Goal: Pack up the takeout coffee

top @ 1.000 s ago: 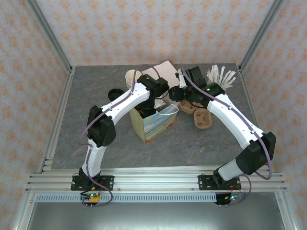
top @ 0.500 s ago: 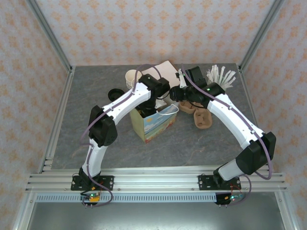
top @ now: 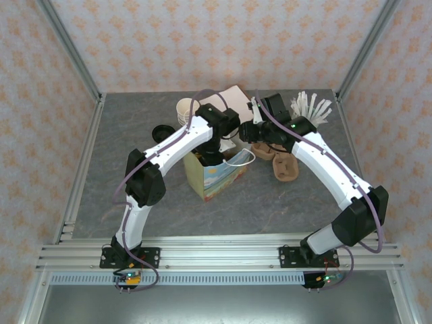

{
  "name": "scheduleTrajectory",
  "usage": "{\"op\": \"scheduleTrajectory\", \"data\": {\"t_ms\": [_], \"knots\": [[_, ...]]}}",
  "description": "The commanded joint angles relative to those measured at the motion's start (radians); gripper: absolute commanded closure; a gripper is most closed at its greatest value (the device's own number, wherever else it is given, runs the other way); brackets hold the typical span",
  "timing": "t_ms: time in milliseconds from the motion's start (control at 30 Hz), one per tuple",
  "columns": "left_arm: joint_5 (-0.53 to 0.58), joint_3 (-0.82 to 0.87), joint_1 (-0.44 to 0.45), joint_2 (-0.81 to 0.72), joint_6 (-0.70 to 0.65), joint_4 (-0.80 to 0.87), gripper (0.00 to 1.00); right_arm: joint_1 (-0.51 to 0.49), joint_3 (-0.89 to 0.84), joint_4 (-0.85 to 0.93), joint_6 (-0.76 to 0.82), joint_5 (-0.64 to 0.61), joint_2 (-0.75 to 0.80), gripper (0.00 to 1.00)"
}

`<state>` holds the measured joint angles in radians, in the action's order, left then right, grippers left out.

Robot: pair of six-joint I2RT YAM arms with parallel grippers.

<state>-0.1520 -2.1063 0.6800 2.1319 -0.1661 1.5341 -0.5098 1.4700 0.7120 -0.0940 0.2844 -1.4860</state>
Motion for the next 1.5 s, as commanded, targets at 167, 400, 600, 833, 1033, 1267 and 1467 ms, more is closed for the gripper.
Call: {"op": "scheduleTrajectory", "data": {"t_ms": [167, 400, 600, 833, 1033, 1267, 1467], "knots": [[0.01, -0.022, -0.002, -0.053, -0.007, 0.012, 0.06, -0.006, 0.027, 0.019, -0.004, -0.009, 0.002, 0.67], [0.015, -0.055, -0.003, -0.119, 0.001, 0.022, 0.06, -0.006, 0.028, 0.02, -0.004, -0.013, 0.004, 0.67], [0.035, -0.072, -0.003, -0.181, 0.01, 0.026, 0.06, -0.007, 0.032, 0.018, -0.006, -0.014, 0.007, 0.67], [0.026, -0.099, -0.003, -0.295, 0.019, 0.0, 0.07, -0.006, 0.036, 0.013, -0.009, -0.015, 0.007, 0.66], [0.019, -0.133, -0.003, -0.349, 0.027, -0.018, 0.08, -0.007, 0.035, 0.01, -0.013, -0.011, 0.0, 0.66], [0.022, -0.152, -0.003, -0.376, 0.038, -0.027, 0.11, -0.01, 0.039, 0.008, -0.013, -0.013, -0.004, 0.66], [0.046, -0.122, -0.003, -0.438, 0.085, -0.116, 0.12, -0.012, 0.057, 0.008, -0.021, -0.025, -0.006, 0.6]]}}
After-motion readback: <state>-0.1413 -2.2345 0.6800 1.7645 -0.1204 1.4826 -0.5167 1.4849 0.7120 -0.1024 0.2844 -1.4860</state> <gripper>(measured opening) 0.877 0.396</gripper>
